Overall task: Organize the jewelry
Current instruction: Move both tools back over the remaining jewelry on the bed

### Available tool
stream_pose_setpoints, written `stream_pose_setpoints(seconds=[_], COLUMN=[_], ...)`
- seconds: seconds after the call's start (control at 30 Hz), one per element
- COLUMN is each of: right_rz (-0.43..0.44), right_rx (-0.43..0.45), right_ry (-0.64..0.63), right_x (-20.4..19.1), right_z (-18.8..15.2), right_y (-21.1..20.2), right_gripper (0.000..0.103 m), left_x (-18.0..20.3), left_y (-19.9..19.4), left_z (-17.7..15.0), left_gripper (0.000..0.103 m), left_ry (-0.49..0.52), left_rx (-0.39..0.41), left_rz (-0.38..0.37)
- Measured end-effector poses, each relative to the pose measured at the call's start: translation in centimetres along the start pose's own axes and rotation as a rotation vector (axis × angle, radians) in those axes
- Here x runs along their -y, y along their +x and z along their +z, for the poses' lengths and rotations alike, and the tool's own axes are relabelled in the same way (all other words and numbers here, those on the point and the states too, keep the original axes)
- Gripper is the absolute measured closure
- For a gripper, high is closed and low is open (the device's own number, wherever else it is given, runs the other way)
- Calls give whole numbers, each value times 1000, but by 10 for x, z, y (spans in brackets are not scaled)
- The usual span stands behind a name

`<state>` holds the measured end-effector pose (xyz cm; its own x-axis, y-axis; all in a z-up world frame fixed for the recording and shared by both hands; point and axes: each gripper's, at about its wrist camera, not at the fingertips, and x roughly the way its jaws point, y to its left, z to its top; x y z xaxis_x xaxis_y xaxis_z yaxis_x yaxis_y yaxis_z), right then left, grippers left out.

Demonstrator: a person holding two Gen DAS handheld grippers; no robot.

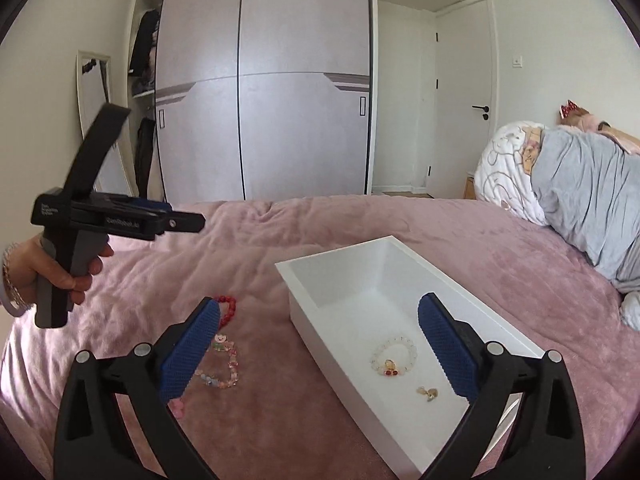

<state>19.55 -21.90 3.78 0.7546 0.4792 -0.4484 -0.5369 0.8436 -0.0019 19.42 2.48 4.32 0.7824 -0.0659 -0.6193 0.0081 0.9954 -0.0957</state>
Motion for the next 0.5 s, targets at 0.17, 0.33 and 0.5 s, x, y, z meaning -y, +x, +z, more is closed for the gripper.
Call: stream_pose_setpoints(seconds=[0.17, 0.33, 0.5], right_rz=[17, 64, 68], right_rx=[-64, -150, -234], right_ry=[-33, -27, -19], right_x=[-27, -50, -72], right_z=[-4, -17, -26], right_y=[15, 37, 58], right_gripper=[5, 5, 11], left_x=[-9, -18, -29], left_y=[-28, -41, -33], left_z=[-24, -62, -103], left_gripper=[6, 6, 6], left_ry=[96, 131, 100], left_rx=[50, 45, 5], left_rz=[72, 93, 75])
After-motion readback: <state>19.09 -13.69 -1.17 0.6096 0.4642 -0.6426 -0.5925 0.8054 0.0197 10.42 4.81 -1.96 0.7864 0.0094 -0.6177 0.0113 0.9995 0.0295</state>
